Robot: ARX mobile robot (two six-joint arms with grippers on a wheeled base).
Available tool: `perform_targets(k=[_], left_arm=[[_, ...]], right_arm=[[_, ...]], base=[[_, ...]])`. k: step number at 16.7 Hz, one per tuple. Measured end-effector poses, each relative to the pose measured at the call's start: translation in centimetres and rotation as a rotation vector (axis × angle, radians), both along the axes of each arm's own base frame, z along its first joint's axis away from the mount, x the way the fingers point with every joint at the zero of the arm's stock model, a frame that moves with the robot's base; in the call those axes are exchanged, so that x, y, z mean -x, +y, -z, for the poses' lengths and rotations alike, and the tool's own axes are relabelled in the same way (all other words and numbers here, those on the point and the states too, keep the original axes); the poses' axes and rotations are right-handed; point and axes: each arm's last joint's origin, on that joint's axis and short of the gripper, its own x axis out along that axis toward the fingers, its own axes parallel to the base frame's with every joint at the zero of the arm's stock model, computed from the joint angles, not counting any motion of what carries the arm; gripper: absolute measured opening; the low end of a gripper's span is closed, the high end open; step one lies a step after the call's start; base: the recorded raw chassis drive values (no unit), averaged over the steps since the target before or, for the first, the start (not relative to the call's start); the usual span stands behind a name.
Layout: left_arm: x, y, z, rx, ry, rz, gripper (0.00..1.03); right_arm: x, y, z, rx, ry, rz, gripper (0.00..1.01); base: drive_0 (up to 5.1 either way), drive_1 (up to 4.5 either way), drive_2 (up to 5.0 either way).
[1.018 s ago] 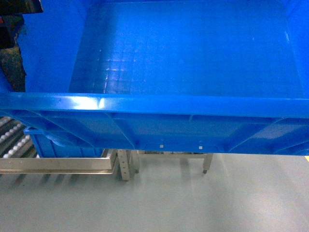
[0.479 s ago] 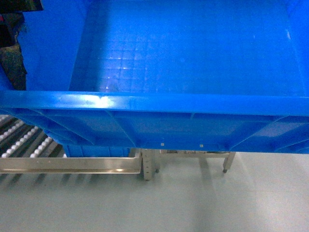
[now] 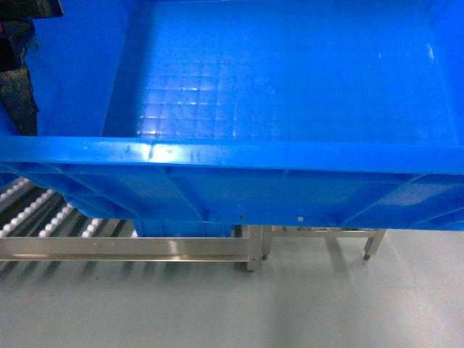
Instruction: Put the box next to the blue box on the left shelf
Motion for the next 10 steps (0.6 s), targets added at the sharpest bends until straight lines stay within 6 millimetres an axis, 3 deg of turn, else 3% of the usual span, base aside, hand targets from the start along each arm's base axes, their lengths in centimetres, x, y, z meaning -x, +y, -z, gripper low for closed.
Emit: perform_targets(k=[10], left_arm=[[0.0, 0.0, -0.01, 0.0, -0.001, 0.0, 0.18]], right_arm=[[-0.01, 0.0, 0.01, 0.0, 0.0, 0.0, 0.22]], base=[[-5.0, 2.44, 2.4]])
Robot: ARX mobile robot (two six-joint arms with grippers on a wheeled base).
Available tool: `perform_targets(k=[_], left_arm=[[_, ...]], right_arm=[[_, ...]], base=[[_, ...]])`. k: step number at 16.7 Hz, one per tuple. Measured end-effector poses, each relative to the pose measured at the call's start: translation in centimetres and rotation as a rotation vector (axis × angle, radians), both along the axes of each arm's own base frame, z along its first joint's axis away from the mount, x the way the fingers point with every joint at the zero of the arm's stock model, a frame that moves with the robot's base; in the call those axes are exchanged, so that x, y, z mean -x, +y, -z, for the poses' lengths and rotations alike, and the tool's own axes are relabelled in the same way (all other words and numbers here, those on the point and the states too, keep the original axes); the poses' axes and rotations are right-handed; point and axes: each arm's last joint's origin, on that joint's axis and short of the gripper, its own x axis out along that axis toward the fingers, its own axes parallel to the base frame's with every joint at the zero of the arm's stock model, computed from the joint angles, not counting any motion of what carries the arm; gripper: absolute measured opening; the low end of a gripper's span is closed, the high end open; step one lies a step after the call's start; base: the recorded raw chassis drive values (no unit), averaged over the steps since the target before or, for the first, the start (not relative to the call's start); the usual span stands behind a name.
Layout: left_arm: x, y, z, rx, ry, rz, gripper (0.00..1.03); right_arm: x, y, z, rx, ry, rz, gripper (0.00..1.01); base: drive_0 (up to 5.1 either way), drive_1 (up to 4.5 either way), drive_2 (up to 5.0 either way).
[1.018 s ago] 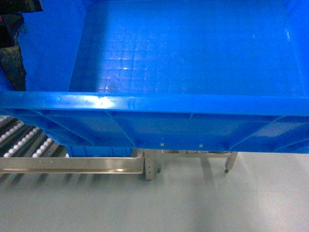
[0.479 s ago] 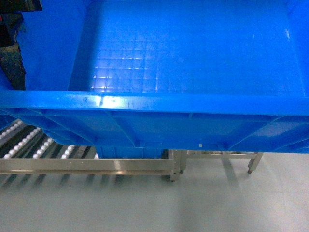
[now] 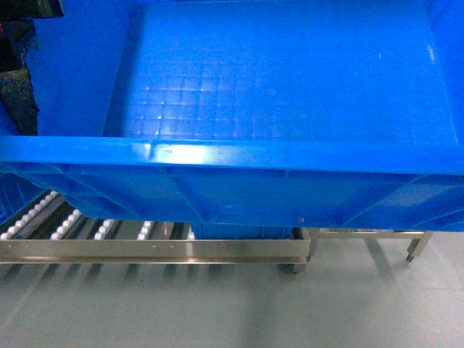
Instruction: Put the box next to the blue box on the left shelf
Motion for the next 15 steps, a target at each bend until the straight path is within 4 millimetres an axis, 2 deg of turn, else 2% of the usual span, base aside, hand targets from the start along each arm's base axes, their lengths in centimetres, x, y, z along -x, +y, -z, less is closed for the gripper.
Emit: perform_targets(k=[15], left_arm=[[0.0, 0.0, -0.01, 0.0, -0.001, 0.0, 0.18]], right_arm=[[0.0, 0.0, -0.02, 0.0, -0.002, 0.001, 0.22]], base=[[-5.0, 2.42, 2.4]])
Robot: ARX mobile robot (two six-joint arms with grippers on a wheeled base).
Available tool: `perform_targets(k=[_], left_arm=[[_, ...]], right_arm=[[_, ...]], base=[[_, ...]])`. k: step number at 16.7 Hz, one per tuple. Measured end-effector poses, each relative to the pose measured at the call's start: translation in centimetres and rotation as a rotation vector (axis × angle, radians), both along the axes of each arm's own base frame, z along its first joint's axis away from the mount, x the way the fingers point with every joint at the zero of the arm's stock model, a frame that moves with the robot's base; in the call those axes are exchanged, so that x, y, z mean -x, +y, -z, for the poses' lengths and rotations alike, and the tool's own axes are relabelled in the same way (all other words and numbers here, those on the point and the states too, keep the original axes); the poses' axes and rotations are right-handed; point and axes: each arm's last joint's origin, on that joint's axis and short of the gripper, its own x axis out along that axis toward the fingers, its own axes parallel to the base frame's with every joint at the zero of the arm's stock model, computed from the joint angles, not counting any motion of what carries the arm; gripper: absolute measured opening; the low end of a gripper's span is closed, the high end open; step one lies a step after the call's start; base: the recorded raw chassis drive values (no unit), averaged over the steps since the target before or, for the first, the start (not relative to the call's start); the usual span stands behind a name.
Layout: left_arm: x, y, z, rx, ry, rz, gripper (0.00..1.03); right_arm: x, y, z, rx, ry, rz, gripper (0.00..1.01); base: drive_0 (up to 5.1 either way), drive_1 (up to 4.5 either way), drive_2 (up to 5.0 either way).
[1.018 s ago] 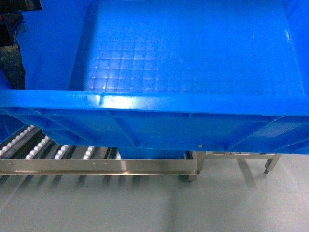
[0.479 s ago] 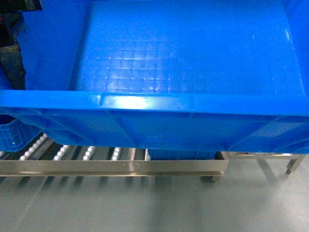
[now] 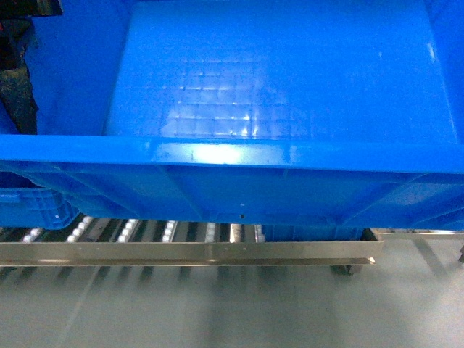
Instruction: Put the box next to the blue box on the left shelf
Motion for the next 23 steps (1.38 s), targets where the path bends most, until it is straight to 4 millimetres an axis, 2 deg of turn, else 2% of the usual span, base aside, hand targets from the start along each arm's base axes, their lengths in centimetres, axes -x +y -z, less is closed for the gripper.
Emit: perform_targets(k=[14, 23], left_arm=[[0.0, 0.0, 0.01, 0.0, 0.001, 0.0, 0.18], [0.01, 0.08, -0.03, -0.003, 0.0, -0.001, 0.18]], right_arm=[[0.0, 0.0, 0.0, 0.0, 0.0, 0.0, 0.22], [0.0, 0.02, 0.02, -0.001, 0.001, -0.001, 0.22]], base=[[-4.9, 2.52, 2.5], [0.0, 0.0, 0.0]])
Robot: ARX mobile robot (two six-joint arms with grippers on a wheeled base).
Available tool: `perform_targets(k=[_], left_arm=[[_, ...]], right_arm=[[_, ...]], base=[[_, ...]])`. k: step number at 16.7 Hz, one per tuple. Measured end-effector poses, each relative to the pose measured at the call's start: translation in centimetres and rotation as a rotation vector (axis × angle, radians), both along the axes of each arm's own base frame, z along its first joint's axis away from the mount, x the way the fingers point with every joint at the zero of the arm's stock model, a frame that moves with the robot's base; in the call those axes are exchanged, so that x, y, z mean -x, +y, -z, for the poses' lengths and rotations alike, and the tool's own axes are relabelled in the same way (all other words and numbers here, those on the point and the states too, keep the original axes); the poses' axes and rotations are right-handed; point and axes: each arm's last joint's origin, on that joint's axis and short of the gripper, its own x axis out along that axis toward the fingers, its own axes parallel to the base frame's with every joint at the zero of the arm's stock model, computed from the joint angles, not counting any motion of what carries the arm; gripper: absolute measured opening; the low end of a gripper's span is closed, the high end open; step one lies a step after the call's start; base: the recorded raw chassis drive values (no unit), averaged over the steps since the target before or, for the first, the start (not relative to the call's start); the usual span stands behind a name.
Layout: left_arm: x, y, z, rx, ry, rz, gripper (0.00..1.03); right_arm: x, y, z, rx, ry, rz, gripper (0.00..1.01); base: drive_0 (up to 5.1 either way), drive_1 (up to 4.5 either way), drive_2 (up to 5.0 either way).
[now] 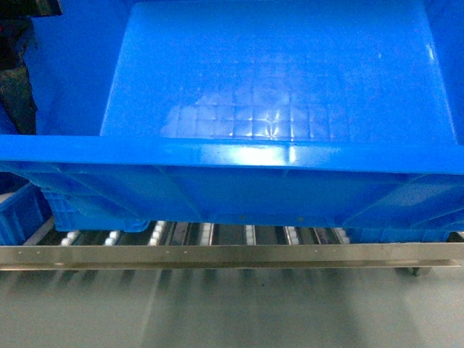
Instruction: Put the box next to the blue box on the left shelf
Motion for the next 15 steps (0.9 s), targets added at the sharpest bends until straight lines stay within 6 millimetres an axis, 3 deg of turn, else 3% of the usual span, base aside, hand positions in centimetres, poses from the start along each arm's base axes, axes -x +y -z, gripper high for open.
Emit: perform_targets(k=[15], left_arm=[[0.01, 0.0, 0.0, 0.0, 0.0, 0.0, 0.18]], right_arm=[[0.01, 0.0, 0.0, 0.0, 0.0, 0.0, 0.22]], base=[[0.0, 0.0, 0.0]])
